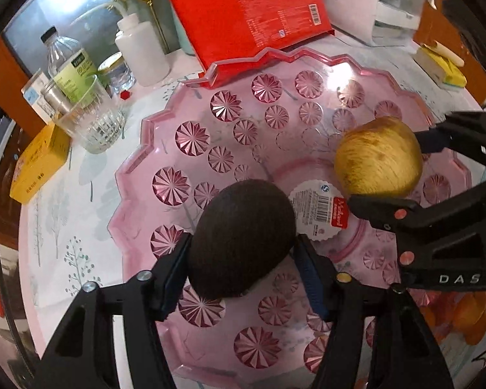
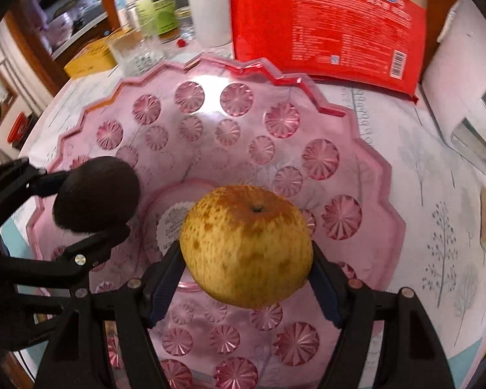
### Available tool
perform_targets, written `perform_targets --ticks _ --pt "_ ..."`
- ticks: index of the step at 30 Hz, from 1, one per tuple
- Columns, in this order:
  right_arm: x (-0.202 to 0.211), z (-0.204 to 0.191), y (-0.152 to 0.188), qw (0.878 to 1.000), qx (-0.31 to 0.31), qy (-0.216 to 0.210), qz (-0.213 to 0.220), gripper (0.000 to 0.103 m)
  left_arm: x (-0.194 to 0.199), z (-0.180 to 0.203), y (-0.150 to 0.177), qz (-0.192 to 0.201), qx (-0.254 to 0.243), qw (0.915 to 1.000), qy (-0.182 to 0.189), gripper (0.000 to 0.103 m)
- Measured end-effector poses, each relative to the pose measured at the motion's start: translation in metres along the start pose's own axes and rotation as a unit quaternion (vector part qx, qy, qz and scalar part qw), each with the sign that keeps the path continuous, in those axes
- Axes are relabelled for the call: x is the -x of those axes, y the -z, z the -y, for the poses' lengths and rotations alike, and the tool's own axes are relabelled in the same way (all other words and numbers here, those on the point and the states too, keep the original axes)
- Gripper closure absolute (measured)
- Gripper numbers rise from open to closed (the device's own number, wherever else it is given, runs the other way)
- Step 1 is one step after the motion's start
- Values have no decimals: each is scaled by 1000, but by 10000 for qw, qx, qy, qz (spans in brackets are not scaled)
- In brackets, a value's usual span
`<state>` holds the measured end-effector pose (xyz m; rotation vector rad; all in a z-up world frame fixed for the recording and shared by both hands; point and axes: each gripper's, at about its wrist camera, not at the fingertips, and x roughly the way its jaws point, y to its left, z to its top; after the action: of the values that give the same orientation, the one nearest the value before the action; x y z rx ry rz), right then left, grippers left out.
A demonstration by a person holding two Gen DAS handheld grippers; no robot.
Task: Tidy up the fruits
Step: 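Carry avocado and pear into the pink bowl and open both tools, then withdraw both tools from the bowl toward the fruit plate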
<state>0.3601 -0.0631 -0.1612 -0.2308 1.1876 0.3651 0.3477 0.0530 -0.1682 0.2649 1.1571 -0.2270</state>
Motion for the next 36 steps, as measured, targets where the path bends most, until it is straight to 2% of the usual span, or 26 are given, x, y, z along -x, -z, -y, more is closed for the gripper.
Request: perform_targets --ticks 1,2,3,4,6,9,14,28,36 --pt "1 1 2 10000 3 -31 9 29 2 -1 0 19 -3 10000 16 30" --pt "1 1 2 10000 6 -49 8 27 5 -3 0 49 8 10000 44 18" --pt "2 0 2 10000 2 -3 53 24 10 -6 0 105 49 9999 102 12" --pt "6 0 2 9999 -15 30 141 15 13 -8 0 145 77 9998 95 4" --pt "16 3 3 9993 -98 -57 346 11 21 -11 0 212 138 9996 82 4" --pt "25 5 3 9985 -307 -283 359 11 28 -14 0 208 258 9995 -15 4" --pt "36 2 7 9973 -501 -396 371 11 45 -17 8 317 463 9984 -54 4" --pt "83 -2 48 9901 -1097 -686 545 11 107 -9 54 611 924 9938 -15 4" --pt "125 -5 70 9847 -1265 -844 848 11 145 -4 76 791 1237 9892 22 4"
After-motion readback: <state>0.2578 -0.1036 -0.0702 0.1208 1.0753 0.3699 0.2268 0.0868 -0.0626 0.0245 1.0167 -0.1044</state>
